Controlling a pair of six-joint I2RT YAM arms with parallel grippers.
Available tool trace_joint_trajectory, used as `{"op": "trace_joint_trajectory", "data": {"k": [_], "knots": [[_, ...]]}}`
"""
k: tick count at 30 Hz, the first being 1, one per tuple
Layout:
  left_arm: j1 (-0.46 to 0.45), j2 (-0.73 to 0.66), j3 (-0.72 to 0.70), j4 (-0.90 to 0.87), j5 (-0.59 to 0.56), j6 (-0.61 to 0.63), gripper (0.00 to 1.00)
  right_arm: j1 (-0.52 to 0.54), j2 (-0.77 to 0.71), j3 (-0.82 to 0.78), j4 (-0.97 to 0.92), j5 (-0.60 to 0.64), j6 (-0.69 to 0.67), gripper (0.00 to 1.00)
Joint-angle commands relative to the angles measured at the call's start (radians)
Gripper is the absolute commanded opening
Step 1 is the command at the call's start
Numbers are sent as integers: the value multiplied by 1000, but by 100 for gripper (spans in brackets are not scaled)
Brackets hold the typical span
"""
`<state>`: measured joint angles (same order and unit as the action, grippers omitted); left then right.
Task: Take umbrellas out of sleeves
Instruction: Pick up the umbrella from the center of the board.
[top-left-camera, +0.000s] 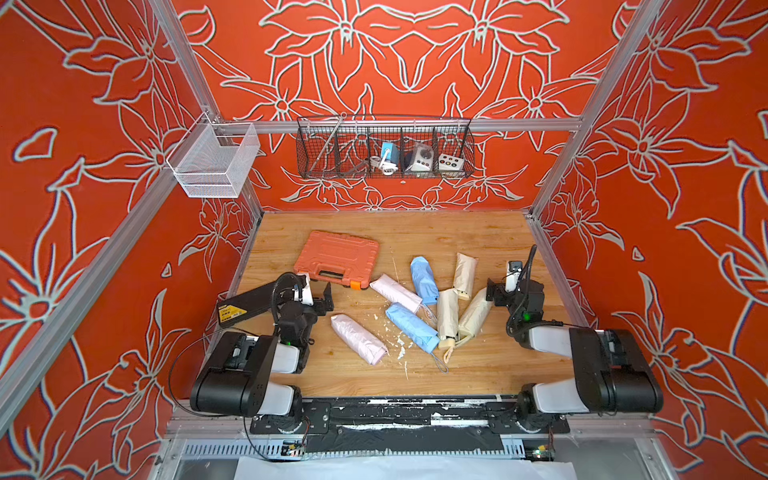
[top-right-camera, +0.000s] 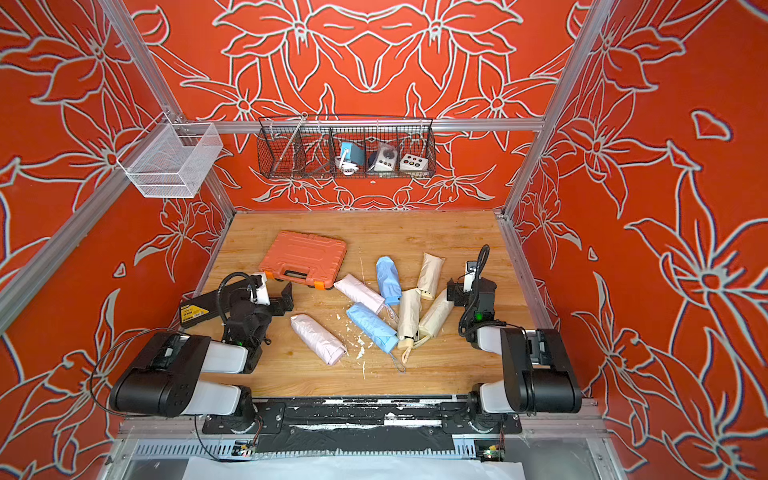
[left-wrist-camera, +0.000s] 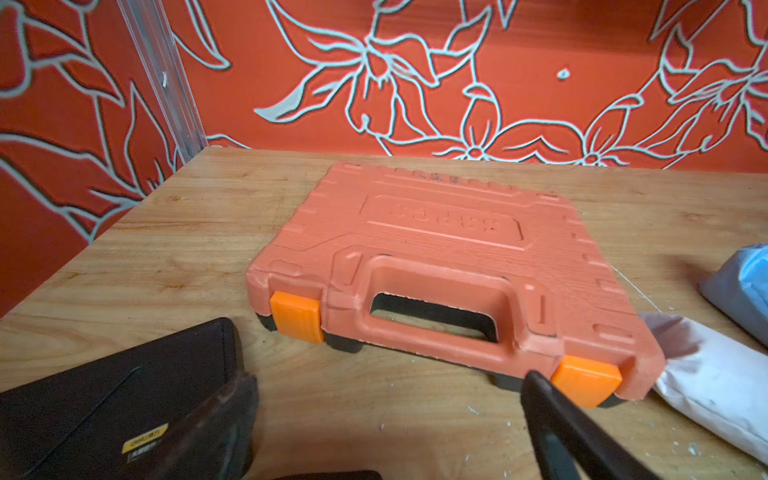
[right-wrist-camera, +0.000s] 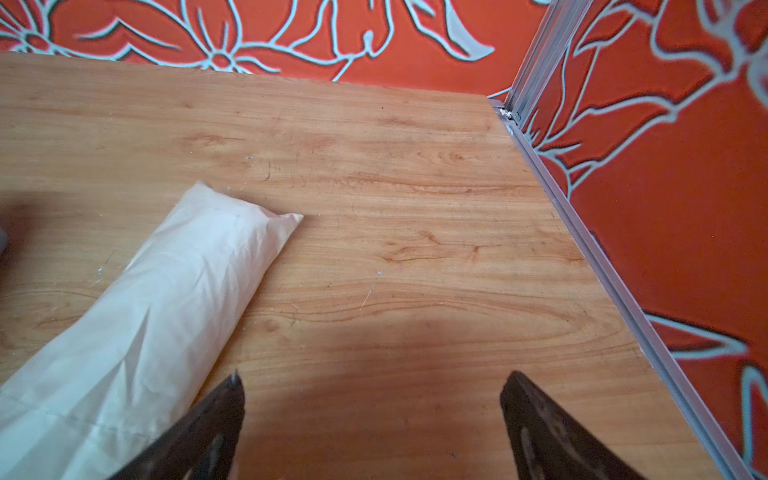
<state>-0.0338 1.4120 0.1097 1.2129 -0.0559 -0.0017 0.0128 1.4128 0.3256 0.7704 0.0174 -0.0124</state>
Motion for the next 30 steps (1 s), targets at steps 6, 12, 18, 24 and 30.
{"op": "trace_joint_trajectory", "data": {"k": [6,12,18,24,30], "knots": [[-6,4,7,23,-12,7,97,6,-1,9,4,-9,-9,98],[-6,9,1,37,-12,6,97,5,0,9,4,-10,-9,98],[-6,13,-2,51,-12,6,97,5,0,8,6,-11,-7,98],[-6,16,-2,58,-12,8,97,4,0,9,4,-13,-6,98],[-6,19,-4,66,-12,8,97,-4,-2,6,8,-44,-11,98]]}}
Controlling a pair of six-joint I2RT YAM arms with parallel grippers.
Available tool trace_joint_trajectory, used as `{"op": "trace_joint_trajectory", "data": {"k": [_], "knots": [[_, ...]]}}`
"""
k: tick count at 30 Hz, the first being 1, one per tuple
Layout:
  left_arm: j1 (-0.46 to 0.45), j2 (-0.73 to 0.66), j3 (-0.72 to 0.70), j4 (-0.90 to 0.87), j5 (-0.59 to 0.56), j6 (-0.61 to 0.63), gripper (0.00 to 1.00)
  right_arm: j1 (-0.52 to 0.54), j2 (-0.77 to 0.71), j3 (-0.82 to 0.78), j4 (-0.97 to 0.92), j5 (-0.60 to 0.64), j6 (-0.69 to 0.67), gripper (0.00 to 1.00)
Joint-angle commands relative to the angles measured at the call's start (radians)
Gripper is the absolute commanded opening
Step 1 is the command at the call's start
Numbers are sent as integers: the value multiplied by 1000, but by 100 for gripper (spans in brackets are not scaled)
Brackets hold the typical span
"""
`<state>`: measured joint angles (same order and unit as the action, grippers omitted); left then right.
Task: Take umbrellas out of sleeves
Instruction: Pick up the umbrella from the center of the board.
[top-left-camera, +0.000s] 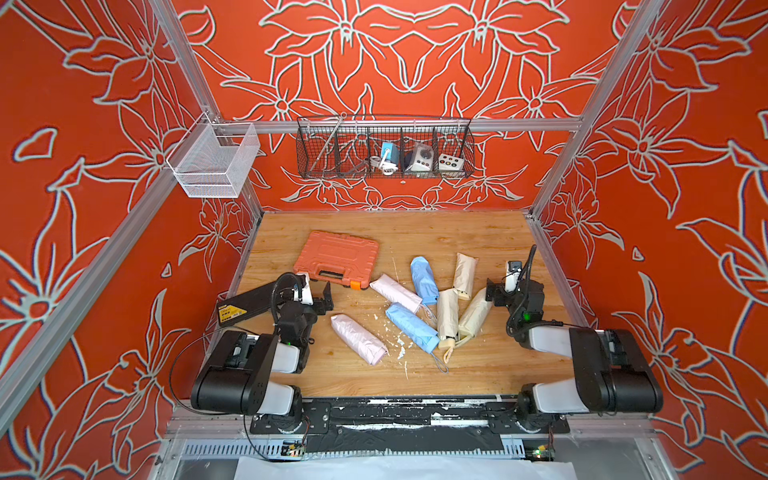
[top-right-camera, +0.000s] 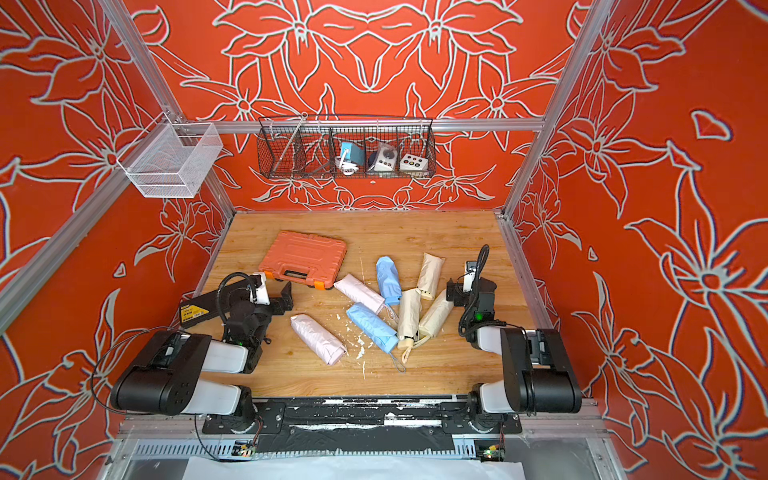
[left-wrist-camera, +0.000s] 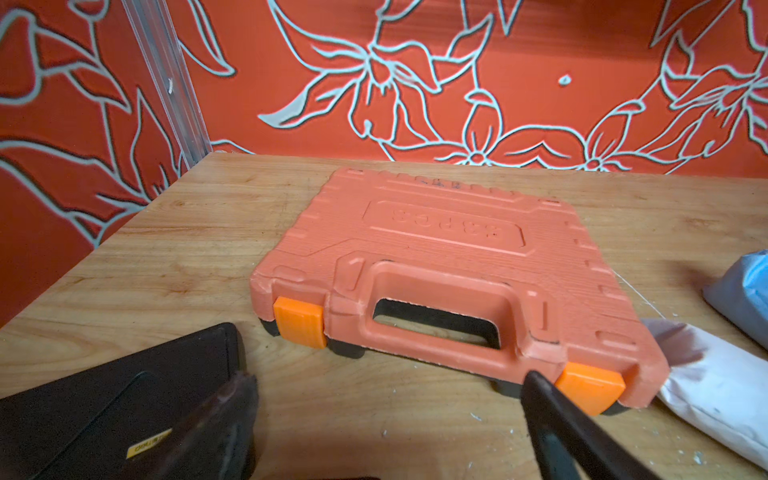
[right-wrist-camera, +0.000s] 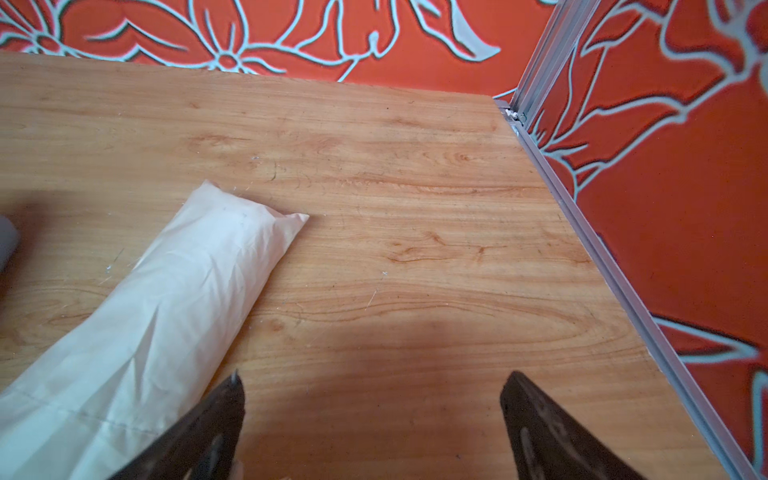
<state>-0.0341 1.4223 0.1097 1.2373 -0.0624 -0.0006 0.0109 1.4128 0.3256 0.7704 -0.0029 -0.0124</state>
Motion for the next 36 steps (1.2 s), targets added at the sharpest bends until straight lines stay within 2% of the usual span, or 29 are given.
{"op": "trace_joint_trajectory", "data": {"k": [1,13,18,20,23,29,34,36], "knots": [[-6,9,-5,45,-5,7,97,-2,-2,6,9,-25,-11,98],[2,25,-13,88,3,4,97,-11,0,13,-5,-42,-3,98],[2,10,-4,45,6,2,97,-14,-7,9,-4,-48,-3,98],[3,-2,8,20,14,3,97,-14,-25,31,-58,-24,10,98],[2,-35,56,-87,20,6,98,-30,-70,56,-137,-18,32,98],[2,-75,235,-475,-37,-62,97,-35,-164,139,-339,-16,43,98],[-11,-125,288,-632,-46,-129,97,-34,-222,336,-683,126,241,98],[-26,-131,358,-780,-65,-144,97,-36,-222,422,-795,168,343,98]]}}
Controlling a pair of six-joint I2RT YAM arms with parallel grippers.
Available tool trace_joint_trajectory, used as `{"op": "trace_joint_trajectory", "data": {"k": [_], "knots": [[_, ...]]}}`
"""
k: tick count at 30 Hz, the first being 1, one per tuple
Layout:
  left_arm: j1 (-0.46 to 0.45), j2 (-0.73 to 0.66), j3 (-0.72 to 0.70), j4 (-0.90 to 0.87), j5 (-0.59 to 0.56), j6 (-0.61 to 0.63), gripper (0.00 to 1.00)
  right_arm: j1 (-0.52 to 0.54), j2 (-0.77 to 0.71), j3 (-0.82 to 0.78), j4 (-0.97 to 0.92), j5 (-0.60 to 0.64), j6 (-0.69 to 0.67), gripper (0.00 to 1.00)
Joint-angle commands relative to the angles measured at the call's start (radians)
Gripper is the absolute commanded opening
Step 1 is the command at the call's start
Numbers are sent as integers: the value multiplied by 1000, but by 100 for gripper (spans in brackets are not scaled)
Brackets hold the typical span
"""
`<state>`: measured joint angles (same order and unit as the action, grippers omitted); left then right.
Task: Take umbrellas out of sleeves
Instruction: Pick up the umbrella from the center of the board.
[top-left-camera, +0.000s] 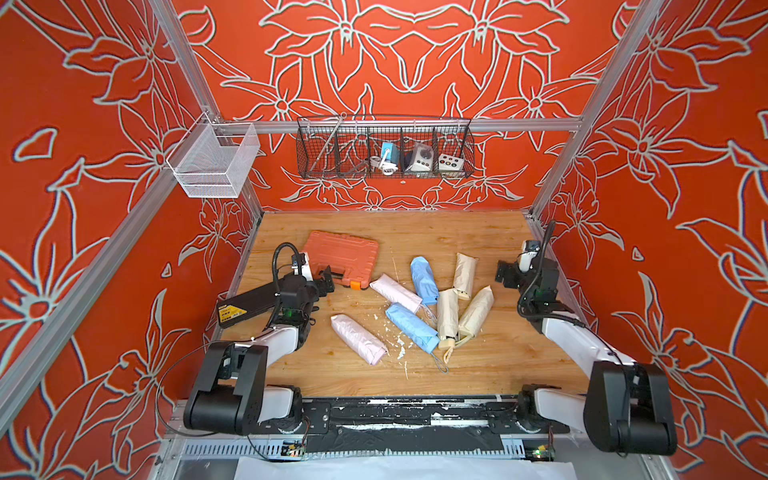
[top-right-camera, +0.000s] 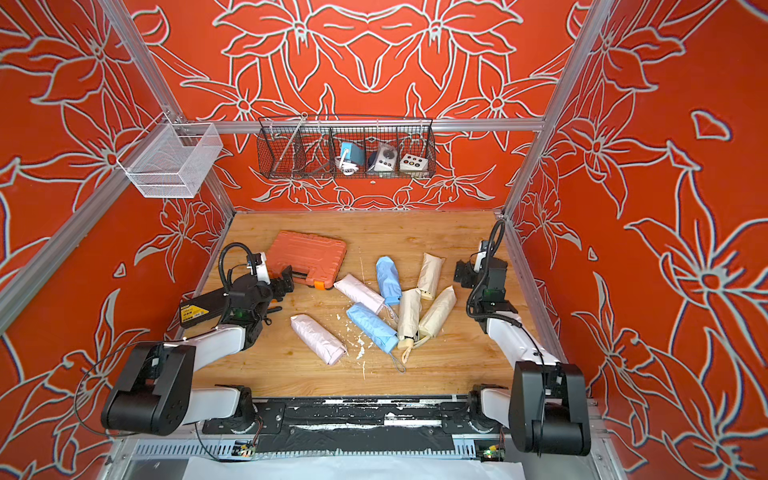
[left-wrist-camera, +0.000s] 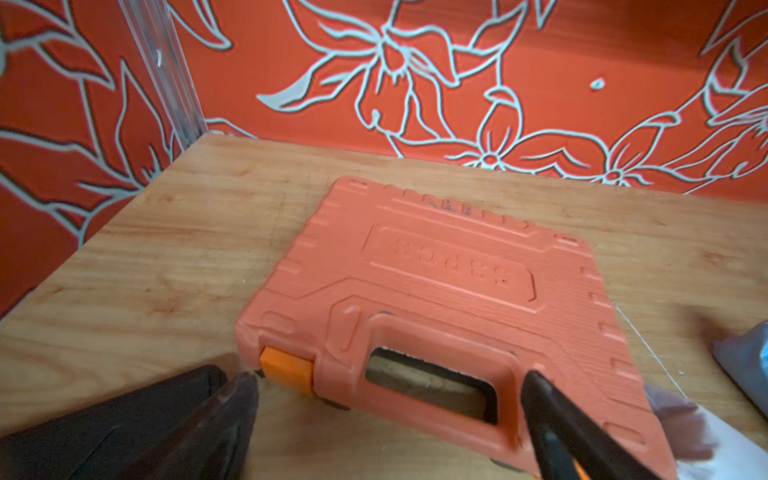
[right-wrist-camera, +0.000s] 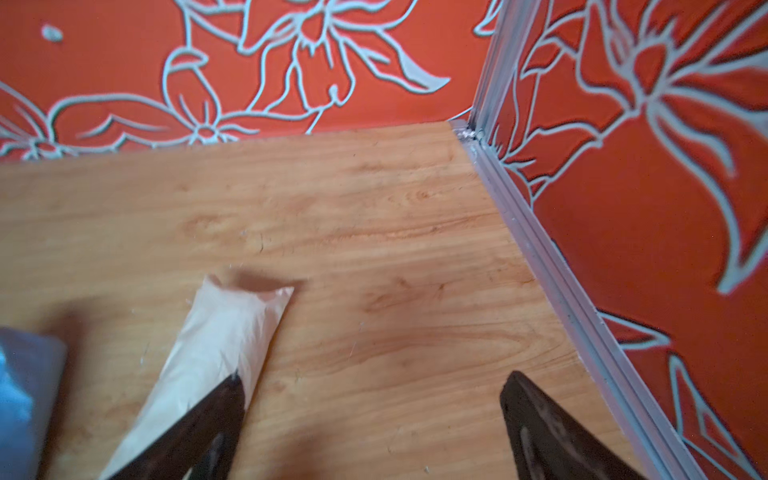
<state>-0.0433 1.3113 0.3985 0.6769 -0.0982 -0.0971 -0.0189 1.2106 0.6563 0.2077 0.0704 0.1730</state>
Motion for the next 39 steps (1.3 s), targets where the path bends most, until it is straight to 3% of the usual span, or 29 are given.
{"op": "trace_joint_trajectory", "data": {"k": [1,8,12,19,32,39], "knots": [[-19,-20,106,-287,-31,-63,97,-6,-17,130,-285,97,189,98],[-71,-22,305,-527,50,-172,97,-6,87,412,-628,-78,283,98],[-158,-30,391,-640,72,-190,97,-6,108,483,-709,-214,290,99],[-274,-20,490,-787,219,-209,97,-3,107,580,-935,-263,274,98],[-393,7,547,-858,497,-213,97,55,40,559,-1149,-338,313,95],[-408,-28,520,-898,542,-219,97,121,26,525,-1213,-307,329,94]]}}
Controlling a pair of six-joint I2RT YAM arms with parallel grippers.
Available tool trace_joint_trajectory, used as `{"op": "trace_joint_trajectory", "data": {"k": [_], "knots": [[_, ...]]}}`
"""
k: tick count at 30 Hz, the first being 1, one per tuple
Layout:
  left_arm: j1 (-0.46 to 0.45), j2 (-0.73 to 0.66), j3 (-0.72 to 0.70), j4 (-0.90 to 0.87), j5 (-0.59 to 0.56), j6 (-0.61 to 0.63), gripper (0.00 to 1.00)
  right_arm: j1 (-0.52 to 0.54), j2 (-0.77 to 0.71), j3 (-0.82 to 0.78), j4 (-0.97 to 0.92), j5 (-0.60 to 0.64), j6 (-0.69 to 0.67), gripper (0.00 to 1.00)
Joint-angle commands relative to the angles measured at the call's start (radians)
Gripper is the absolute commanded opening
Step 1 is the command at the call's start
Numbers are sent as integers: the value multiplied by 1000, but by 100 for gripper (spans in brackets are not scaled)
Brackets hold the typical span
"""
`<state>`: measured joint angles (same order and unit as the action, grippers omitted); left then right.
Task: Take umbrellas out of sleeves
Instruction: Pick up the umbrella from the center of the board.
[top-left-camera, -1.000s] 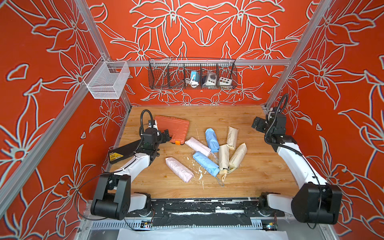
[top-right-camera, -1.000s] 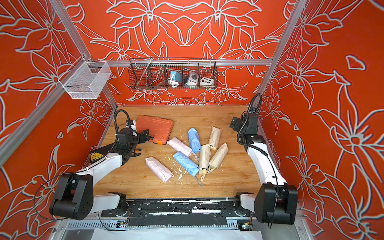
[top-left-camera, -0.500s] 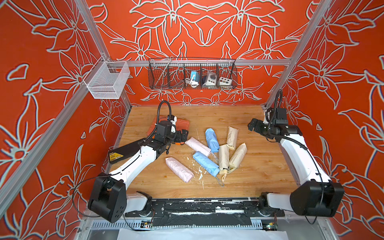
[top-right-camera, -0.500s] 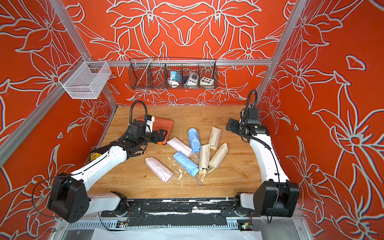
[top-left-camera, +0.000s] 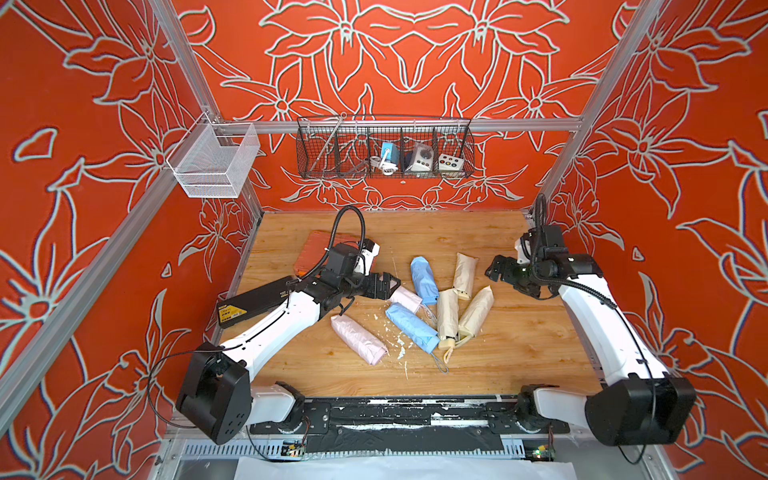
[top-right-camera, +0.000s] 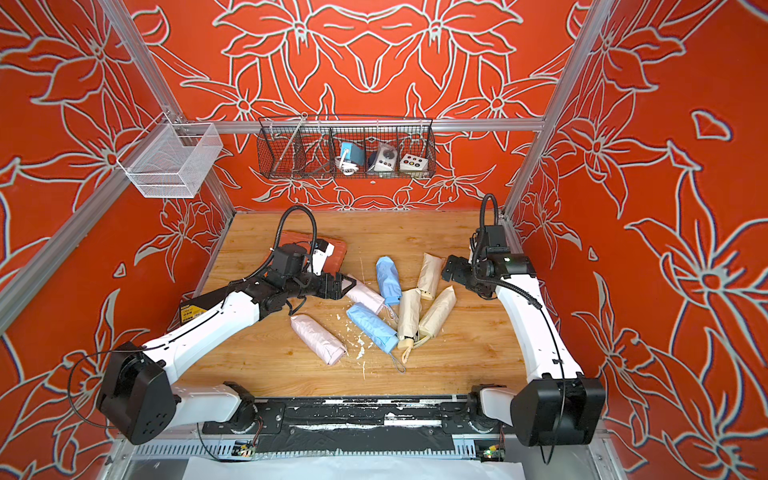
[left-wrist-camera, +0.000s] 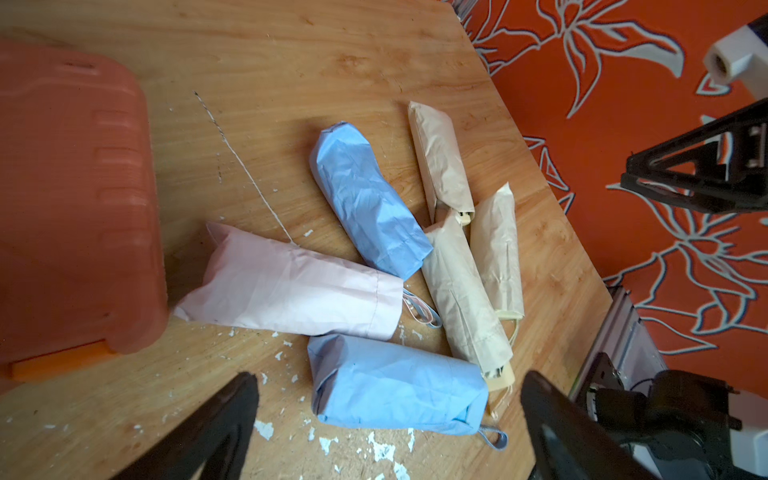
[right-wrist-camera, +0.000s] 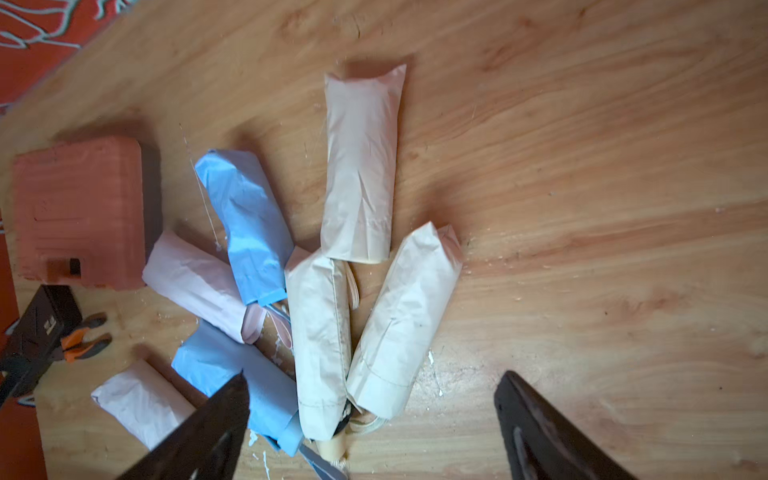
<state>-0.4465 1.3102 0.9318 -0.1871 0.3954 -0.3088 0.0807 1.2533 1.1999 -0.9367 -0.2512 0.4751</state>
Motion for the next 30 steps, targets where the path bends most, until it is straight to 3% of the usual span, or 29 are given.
{"op": "trace_joint_trajectory", "data": {"k": [1,9,25,30], "knots": [[-5,-33,-23,-35,57,-7,97,32,-17,-22,-75,18,30,94],[-5,-60,-125,9,104,-47,97,103,-15,-78,-73,32,61,94],[-6,-32,-155,26,148,-74,97,107,66,-141,-1,22,62,94],[-6,-31,-169,54,146,-84,97,107,129,-97,-18,31,43,94]]}}
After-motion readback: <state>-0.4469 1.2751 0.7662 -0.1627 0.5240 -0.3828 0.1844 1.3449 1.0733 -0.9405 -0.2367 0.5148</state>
